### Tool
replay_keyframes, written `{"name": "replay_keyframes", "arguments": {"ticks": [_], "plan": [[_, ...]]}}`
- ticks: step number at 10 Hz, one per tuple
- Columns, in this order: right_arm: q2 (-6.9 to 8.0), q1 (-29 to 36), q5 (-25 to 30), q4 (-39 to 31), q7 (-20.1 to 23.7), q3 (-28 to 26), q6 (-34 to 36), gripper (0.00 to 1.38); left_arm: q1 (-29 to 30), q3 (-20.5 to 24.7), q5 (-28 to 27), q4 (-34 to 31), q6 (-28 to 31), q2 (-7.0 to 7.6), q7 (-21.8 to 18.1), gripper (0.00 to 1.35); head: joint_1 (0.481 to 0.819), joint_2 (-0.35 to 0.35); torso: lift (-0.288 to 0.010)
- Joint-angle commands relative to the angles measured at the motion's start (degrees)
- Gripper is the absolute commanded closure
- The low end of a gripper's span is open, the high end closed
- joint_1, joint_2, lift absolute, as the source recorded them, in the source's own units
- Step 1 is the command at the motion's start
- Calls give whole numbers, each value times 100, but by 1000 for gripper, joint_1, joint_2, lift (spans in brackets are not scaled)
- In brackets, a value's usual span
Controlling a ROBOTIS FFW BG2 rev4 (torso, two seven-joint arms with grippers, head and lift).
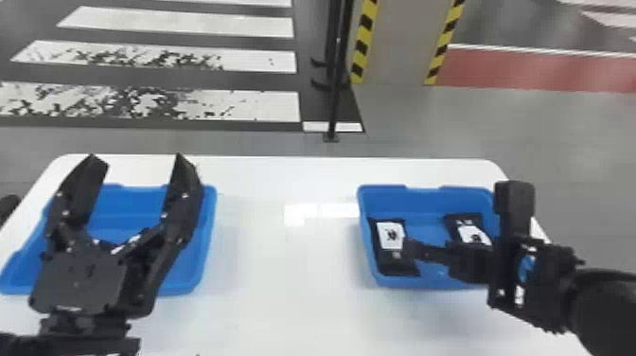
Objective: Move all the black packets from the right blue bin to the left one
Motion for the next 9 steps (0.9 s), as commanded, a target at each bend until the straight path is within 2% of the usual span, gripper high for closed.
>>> {"name": "replay_keyframes", "arguments": {"ticks": [1,4,9], "plan": [[-10,-212,138,345,60,120,-67,240,-14,0,8,10,-13,-8,0,191,695,-112,-140],[-54,-479,138,865,165,325,-207,271,-28,-11,8,38,-70,0,0,193,695,-103,-140],[-106,-718,195,1203,165,737,-165,277,-42,-11,8,108,-196,-8,0,193,695,-79,-140]]}}
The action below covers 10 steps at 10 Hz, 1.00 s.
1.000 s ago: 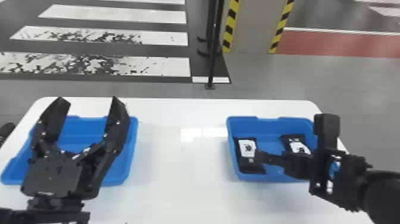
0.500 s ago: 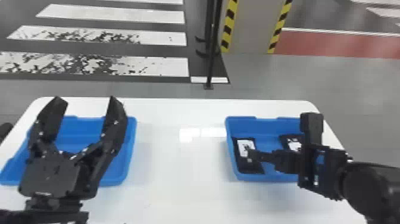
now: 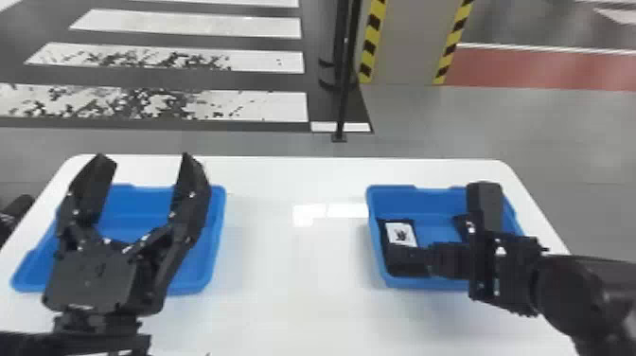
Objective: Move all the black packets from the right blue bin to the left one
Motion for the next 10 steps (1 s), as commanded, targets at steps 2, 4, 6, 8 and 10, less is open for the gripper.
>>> {"name": "replay_keyframes", "arguments": {"ticks": [2,4,6,8,10], "plan": [[-29,-70,50,25,0,150,197,334,-16,2,12,39,-64,0,0,193,695,-71,-140],[-47,-112,141,-3,9,207,380,552,-30,-9,34,81,-134,-9,0,193,695,-64,-140],[-64,-112,267,-73,9,207,450,756,-44,-9,91,208,-247,-9,0,193,695,-63,-140],[-64,-42,256,-45,9,196,380,1118,-73,-9,114,250,-303,-17,0,193,695,-66,-140],[-55,15,267,-45,0,196,211,1173,-87,-21,103,292,-359,-17,0,193,695,-67,-140]]}}
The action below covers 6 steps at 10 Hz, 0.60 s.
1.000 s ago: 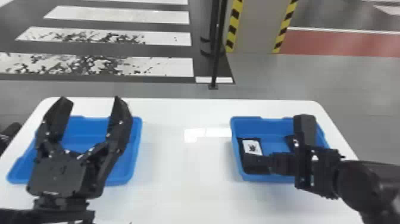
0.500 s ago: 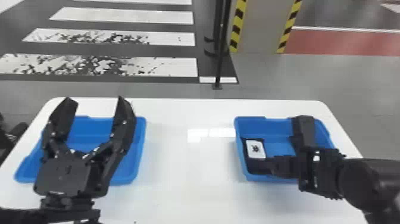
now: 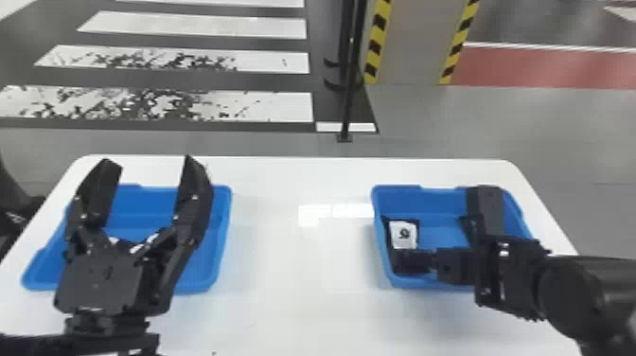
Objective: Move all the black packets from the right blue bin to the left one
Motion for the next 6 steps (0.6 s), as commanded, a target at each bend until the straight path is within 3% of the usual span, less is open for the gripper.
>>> {"name": "replay_keyframes", "arguments": {"ticks": [1,4,6], "plan": [[2,126,-35,-110,6,-33,-277,1184,-24,-19,-4,42,-73,0,-6,194,695,-67,-140],[81,871,-115,-1123,50,-570,-488,1187,-80,-76,87,126,-214,0,-6,194,695,-72,-140],[107,1110,-126,-1348,630,-959,-1135,1187,-80,-110,144,126,-284,9,-6,186,695,-89,-140]]}}
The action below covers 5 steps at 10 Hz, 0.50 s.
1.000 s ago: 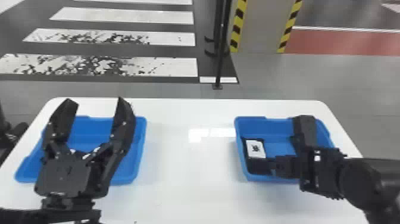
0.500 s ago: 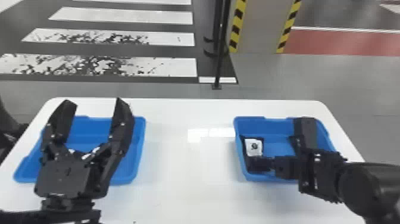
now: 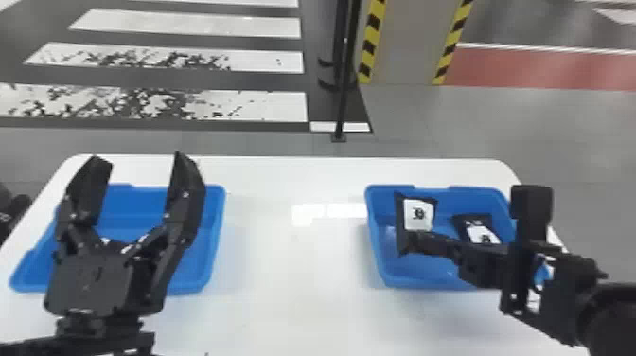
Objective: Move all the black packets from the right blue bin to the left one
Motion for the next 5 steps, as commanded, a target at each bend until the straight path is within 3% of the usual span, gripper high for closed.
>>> {"name": "replay_keyframes", "arguments": {"ticks": [1,2,3,5], "plan": [[-5,-12,-134,143,607,-156,-868,1187,-42,-145,295,0,65,32,-8,193,695,-92,-140],[-23,-54,-317,101,959,-42,-1276,1187,-127,-225,718,0,333,41,-131,188,695,-89,-140],[-67,-40,-831,-26,1047,266,-1445,1187,-239,-190,1072,0,572,41,-289,186,695,-80,-140],[-190,-54,-1345,-377,1126,849,-1487,1187,-619,4,1906,0,1261,-3,-826,188,695,1,-140]]}}
